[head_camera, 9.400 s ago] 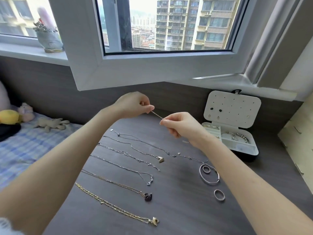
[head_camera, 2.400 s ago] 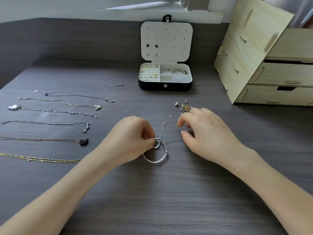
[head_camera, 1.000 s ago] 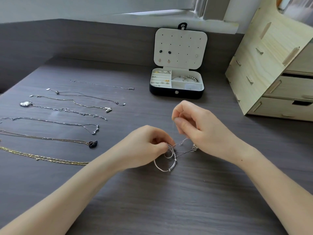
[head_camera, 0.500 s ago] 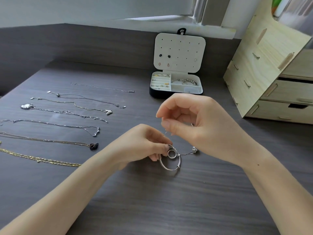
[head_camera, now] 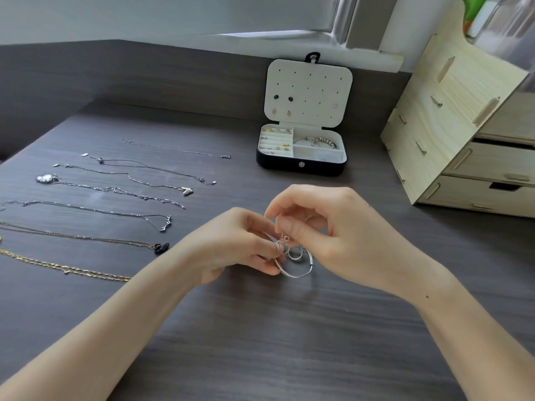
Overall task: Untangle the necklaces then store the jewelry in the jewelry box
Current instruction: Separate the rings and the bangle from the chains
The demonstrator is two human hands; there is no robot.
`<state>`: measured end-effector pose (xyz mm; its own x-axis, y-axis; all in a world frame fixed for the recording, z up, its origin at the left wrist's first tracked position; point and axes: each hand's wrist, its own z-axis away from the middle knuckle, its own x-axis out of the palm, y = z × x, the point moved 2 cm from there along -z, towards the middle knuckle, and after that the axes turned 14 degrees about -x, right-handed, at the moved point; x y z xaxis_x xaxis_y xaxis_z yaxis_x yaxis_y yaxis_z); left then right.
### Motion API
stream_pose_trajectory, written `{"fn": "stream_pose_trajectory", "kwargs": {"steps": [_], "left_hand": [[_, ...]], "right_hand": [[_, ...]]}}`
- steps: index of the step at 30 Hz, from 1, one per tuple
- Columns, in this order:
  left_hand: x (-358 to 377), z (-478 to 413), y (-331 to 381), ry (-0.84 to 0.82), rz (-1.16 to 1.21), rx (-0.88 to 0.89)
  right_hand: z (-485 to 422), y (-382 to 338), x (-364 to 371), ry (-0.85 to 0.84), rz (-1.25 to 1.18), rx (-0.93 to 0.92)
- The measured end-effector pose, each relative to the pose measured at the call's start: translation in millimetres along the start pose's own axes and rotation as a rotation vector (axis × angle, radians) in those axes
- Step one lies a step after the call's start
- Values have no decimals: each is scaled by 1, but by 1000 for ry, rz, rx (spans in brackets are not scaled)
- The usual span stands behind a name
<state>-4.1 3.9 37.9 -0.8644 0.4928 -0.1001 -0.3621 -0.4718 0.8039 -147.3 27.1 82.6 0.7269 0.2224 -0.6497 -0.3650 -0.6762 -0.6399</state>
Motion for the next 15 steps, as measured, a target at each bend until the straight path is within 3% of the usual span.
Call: {"fn": "stream_pose_trajectory", "kwargs": {"steps": [5,11,15], "left_hand": [[-1,0,1,-12,-2,1],[0,0,0,18,10,-1],[-1,2,2,11,-23,38]], "right_hand": [[5,4,2,-125,-13,57],[7,21,-14,87,32,121],[8,49,-16,40,143,233]]}}
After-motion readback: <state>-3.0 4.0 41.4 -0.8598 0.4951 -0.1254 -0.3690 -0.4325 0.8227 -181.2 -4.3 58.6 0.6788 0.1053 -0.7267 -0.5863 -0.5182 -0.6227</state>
